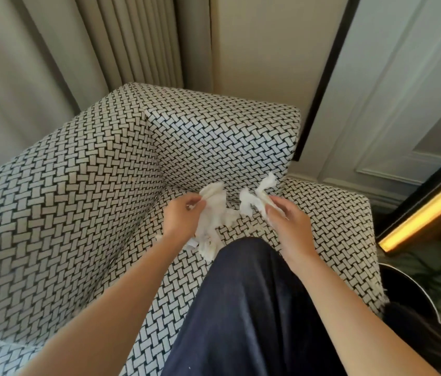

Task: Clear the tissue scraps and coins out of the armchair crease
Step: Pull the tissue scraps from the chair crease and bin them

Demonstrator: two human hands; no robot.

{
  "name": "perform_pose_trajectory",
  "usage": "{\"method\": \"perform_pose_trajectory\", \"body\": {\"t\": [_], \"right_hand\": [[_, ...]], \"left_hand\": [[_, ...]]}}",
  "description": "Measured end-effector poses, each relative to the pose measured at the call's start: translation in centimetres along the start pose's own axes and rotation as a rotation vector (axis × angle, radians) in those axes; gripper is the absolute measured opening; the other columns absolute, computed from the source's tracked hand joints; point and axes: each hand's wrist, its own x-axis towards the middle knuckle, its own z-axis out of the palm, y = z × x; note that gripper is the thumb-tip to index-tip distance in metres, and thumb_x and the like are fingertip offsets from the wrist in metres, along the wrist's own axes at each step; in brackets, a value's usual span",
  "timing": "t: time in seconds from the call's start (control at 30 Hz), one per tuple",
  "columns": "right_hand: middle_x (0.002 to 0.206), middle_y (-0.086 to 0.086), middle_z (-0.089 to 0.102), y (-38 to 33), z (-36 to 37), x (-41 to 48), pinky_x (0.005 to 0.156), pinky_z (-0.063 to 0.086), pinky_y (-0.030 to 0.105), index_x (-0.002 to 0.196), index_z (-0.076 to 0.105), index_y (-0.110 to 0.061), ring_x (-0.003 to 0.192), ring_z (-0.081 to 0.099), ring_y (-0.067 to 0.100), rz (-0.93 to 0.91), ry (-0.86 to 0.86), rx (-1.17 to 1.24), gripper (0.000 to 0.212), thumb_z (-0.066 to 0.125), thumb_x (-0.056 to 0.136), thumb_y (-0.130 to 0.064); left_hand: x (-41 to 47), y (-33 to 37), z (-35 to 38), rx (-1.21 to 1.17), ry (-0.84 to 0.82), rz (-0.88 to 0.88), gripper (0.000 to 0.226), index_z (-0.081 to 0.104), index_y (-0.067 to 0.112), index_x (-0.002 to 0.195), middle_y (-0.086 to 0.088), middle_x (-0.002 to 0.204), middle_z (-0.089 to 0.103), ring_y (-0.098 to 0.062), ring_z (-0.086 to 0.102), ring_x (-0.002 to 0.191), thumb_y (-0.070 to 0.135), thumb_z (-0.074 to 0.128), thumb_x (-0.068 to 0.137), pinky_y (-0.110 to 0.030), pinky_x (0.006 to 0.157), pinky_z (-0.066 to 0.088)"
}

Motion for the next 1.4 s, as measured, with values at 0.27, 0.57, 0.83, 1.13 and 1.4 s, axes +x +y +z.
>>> {"method": "perform_pose_trajectory", "body": {"t": [0.27,0.57,0.83,1.13,1.4], "right_hand": [[0.104,-0.019,0.058,1.3,-14.9,-0.6,0.090,0.043,0.029,0.117,0.062,-0.027,0.099,0.053,0.002,0.110,0.251,-0.055,0.030,0.057,0.090,-0.015],[0.100,-0.004,0.065,5.1,-28.7,-3.2,0.093,0.048,0.033,0.085,0.063,-0.033,0.097,0.060,0.015,0.281,0.462,-0.055,0.023,0.058,0.087,-0.010],[0.095,0.005,0.064,9.2,-34.3,-4.8,0.075,0.046,0.028,0.097,0.065,-0.016,0.082,0.056,0.016,0.453,0.576,0.053,0.019,0.055,0.087,-0.003],[0.112,0.012,0.064,12.4,-35.3,-3.8,0.079,0.047,0.028,0.115,0.059,-0.006,0.092,0.062,0.017,0.590,0.551,0.331,0.023,0.054,0.093,-0.012],[0.156,-0.003,0.024,9.8,-33.9,-3.4,0.115,0.019,0.042,0.150,0.019,-0.024,0.144,0.020,0.019,0.695,0.304,0.414,0.062,0.040,0.097,-0.047]], "left_hand": [[-1.7,9.6,9.2,-0.174,-0.321,-0.039,0.024,0.065,0.012,0.113,-0.001,0.106,0.062,-0.014,0.054,0.091,0.017,0.061,0.090,-0.026,0.080,0.043],[-7.5,16.2,23.7,-0.130,-0.738,-0.160,0.035,0.058,0.012,0.125,-0.005,0.124,0.055,-0.019,0.051,0.105,0.019,0.060,0.090,-0.035,0.094,0.049],[-12.2,18.8,30.0,-0.053,-0.938,-0.061,0.042,0.049,0.016,0.135,-0.003,0.133,0.052,-0.019,0.050,0.118,0.034,0.046,0.097,-0.032,0.098,0.041],[-12.6,16.4,29.4,0.050,-1.049,-0.066,0.019,0.059,0.026,0.092,0.004,0.106,0.059,-0.013,0.052,0.105,0.032,0.042,0.098,-0.030,0.090,0.037],[-11.0,14.9,26.7,0.038,-1.022,-0.059,0.040,0.053,0.021,0.131,0.007,0.118,0.062,-0.010,0.057,0.108,0.039,0.045,0.096,-0.038,0.104,0.039]]}}
